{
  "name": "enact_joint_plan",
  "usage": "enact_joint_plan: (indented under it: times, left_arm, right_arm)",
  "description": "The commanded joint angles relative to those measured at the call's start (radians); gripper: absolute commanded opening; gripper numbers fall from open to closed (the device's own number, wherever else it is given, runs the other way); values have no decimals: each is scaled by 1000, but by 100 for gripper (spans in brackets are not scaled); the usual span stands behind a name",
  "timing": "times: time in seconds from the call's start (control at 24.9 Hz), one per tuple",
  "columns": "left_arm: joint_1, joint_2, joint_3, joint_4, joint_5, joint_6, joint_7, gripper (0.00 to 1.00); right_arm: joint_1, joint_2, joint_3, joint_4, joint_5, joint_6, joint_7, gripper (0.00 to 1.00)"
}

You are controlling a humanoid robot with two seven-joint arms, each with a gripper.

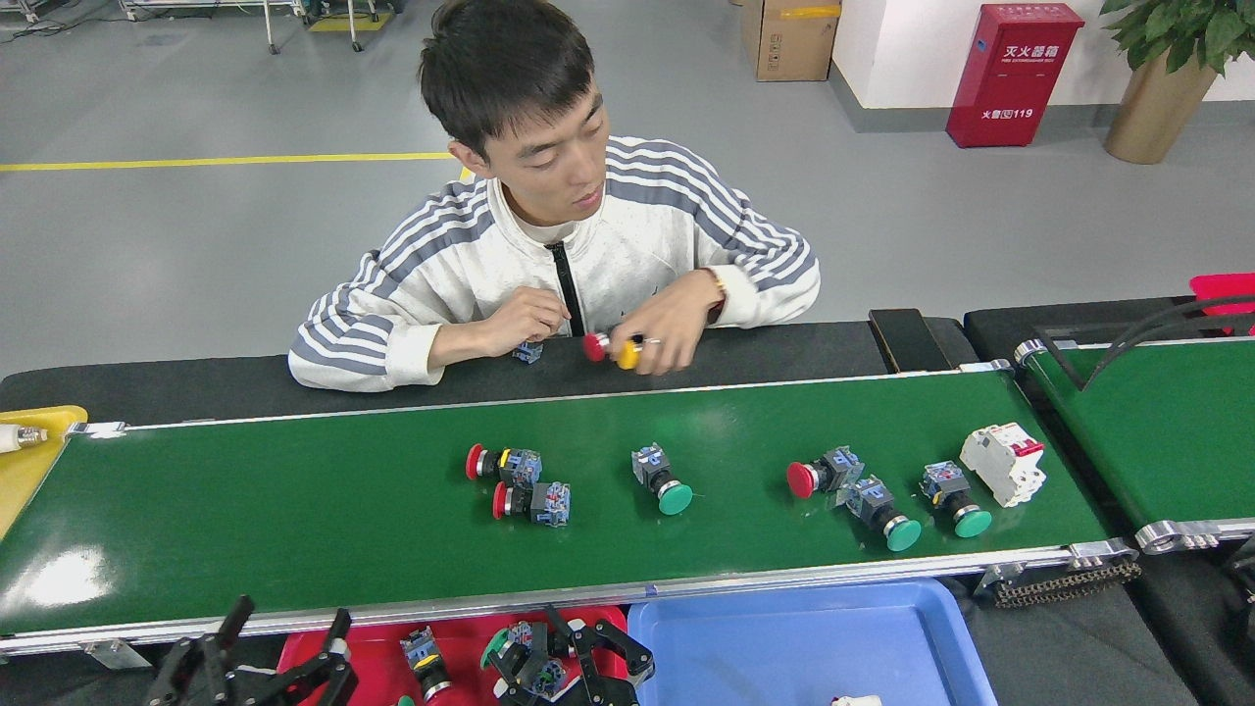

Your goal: Pick switch part from conveyor to tray

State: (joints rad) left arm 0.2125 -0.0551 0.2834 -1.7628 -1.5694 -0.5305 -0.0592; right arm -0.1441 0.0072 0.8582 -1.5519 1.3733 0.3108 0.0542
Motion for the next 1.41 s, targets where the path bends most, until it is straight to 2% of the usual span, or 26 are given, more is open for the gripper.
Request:
enact_joint_plan:
  times: [0.0, 0.12, 0.2, 0.36, 0.64, 0.8, 0.96, 1.0, 1.04, 1.13, 1.25, 1.29, 1.33, 1.37]
  left_arm:
    - [-25, 4, -36, -12, -26, 33, -16, 100]
    - [-56, -8, -61, -7, -93, 92, -22, 100]
    - [-85, -15, -89, 23, -127, 121, -24, 100]
    - [-145, -22, -116, 92, -141, 159, -67, 100]
    - [-239, -22, -105, 209, -141, 165, -97, 100]
    - [-274, -22, -101, 275, -141, 190, -97, 100]
    - [-305, -19, -98, 327, -141, 221, -97, 100]
    - [-306, -19, -98, 327, -141, 222, -97, 100]
    - [-311, -19, -98, 327, -141, 227, -97, 100]
    - [-315, -15, -98, 327, -141, 241, -97, 100]
    - [-315, -12, -95, 328, -141, 259, -97, 98]
    - [-314, -12, -85, 328, -141, 273, -96, 94]
    - [-311, -12, -82, 327, -141, 277, -94, 85]
    - [-308, -11, -78, 327, -139, 277, -91, 65]
  right_arm:
    - [41, 2, -120, -17, 0, 22, -53, 100]
    - [126, -3, -315, -20, 0, 31, -91, 100]
    - [163, -15, -390, -19, 0, 31, -91, 100]
    - [158, -15, -401, -17, 0, 34, -88, 100]
    - [103, 28, -398, 23, 9, 37, -79, 100]
    - [58, 42, -397, 95, 9, 36, -71, 100]
    - [-6, 105, -397, 193, 7, 36, -34, 100]
    - [-22, 116, -397, 210, 6, 36, -17, 95]
    - [-34, 119, -397, 216, 4, 34, 9, 80]
    - [-48, 112, -390, 217, 4, 25, 29, 29]
    - [-49, 99, -374, 211, 3, -2, 30, 16]
    - [-48, 93, -372, 211, 3, -22, 30, 12]
    - [-48, 91, -372, 208, 3, -35, 30, 9]
    - [-43, 89, -370, 197, 3, -52, 30, 8]
